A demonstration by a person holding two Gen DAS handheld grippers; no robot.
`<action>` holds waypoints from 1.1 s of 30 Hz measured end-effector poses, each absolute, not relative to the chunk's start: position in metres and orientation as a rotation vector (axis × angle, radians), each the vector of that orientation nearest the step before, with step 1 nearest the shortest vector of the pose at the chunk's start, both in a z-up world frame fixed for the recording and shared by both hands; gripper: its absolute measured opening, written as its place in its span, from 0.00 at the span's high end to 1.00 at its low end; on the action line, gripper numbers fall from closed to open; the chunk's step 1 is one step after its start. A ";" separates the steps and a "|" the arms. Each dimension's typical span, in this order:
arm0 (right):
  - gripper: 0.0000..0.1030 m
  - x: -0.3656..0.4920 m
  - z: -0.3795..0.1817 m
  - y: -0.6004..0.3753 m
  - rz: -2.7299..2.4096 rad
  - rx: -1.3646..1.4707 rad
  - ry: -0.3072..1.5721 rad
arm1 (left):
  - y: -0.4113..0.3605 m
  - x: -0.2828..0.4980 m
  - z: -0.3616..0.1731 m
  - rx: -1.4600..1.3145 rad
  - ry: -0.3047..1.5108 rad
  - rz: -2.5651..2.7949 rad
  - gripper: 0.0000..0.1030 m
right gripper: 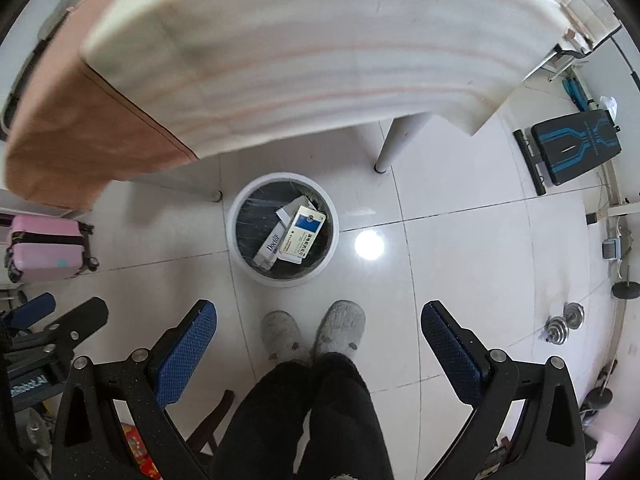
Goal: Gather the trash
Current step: 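Move both tools back over the table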
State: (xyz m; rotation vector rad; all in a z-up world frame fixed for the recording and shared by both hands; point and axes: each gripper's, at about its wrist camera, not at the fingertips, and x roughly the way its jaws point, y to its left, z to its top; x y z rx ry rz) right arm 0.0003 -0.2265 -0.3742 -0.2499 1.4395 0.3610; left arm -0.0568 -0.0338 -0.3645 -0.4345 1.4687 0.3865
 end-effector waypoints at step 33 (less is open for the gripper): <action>0.06 0.435 -0.268 -0.140 0.403 -0.213 1.413 | 0.093 0.309 -0.271 -0.727 1.284 0.663 0.01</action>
